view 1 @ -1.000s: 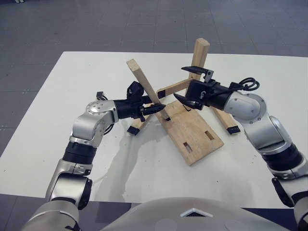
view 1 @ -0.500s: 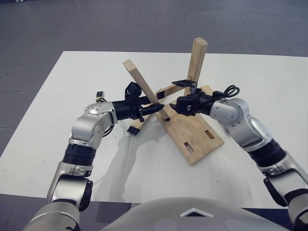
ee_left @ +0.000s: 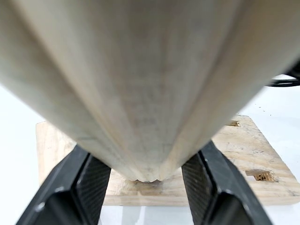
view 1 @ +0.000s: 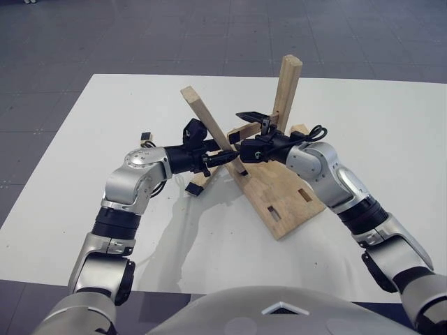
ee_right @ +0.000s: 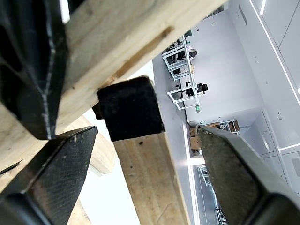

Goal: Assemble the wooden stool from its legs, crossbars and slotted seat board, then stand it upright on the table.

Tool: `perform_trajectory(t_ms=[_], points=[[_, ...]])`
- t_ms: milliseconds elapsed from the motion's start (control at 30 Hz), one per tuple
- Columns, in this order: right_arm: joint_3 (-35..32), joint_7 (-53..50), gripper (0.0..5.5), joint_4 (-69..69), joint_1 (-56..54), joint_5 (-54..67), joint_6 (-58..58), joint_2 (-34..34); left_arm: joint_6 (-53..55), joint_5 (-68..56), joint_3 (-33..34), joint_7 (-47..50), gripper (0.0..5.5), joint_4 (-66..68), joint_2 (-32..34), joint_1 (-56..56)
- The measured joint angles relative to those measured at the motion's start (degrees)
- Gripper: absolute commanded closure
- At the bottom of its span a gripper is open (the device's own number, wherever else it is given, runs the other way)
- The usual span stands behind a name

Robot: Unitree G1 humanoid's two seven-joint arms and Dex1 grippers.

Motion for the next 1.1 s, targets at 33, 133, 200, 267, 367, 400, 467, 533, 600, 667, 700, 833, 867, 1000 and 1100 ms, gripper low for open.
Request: perform_trajectory(t_ms=[33,133,200,267,367,400,467,533,600,667,700,833,867,1000,1100], points=[[-0.01,0.01,1.61,-0.02,0.0,-0.05,0.02,0.11,-0.11,0.0,-0.05,-0.01,3.45,0.09,0.0,-0.01],[-0.09,0.04,1.61,-0.03,0.01,-0.45,0.02,0.16,-0.63,0.12,-0.37,-0.04,3.45,0.49,0.0,-0.15],[-0.23,0.06,1.61,-0.02,0.01,-0.73,0.03,0.19,-1.39,0.25,-0.78,-0.07,3.45,0.87,0.0,-0.29],[-0.35,0.08,1.61,-0.02,0.01,-0.94,0.1,0.31,-1.64,0.25,-0.87,-0.19,3.45,1.29,-0.02,-0.46],[-0.52,0.08,1.61,-0.02,0.01,-1.06,0.27,0.54,-1.85,0.25,-1.1,-0.21,3.45,1.75,-0.08,-0.8],[-0.55,0.08,1.61,-0.02,0.01,-1.08,0.28,0.55,-1.92,0.25,-1.13,-0.22,3.45,1.82,-0.08,-0.82],[-0.78,0.07,1.61,-0.01,0.01,-1.12,0.32,0.57,-1.95,0.25,-1.14,-0.25,3.45,1.93,-0.08,-0.87],[-1.33,-0.05,1.61,0.0,0.0,-1.15,0.35,0.88,-2.02,0.25,-1.17,-0.35,3.45,2.17,-0.08,-0.98],[-2.11,-0.63,1.61,0.0,-0.1,-1.15,0.66,1.42,-2.09,0.25,-1.2,-0.44,3.45,2.61,-0.16,-1.14],[-2.17,-0.63,1.61,-0.01,-0.09,-1.16,0.93,1.78,-2.14,0.25,-1.21,-0.75,3.45,3.13,-0.18,-1.41],[-2.19,-0.63,1.61,0.0,-0.08,-1.16,0.94,1.82,-2.14,0.24,-1.21,-0.86,3.45,3.3,-0.2,-1.5],[-2.21,-0.63,1.61,0.0,-0.08,-1.18,0.96,1.93,-2.29,0.23,-1.21,-1.24,3.45,3.86,-0.2,-1.74],[-2.22,-0.63,1.61,0.0,-0.08,-1.18,0.96,1.94,-2.4,0.23,-1.21,-1.41,3.45,4.14,-0.22,-1.86],[-2.58,-0.65,1.61,0.0,-0.08,-1.19,1.16,2.07,-2.73,0.23,-1.21,-1.58,3.45,4.99,-0.44,-2.28],[-3.49,-0.76,1.61,0.0,-0.08,-1.17,1.61,2.58,-3.32,0.23,-1.23,-1.58,3.45,5.84,-0.71,-2.88]])
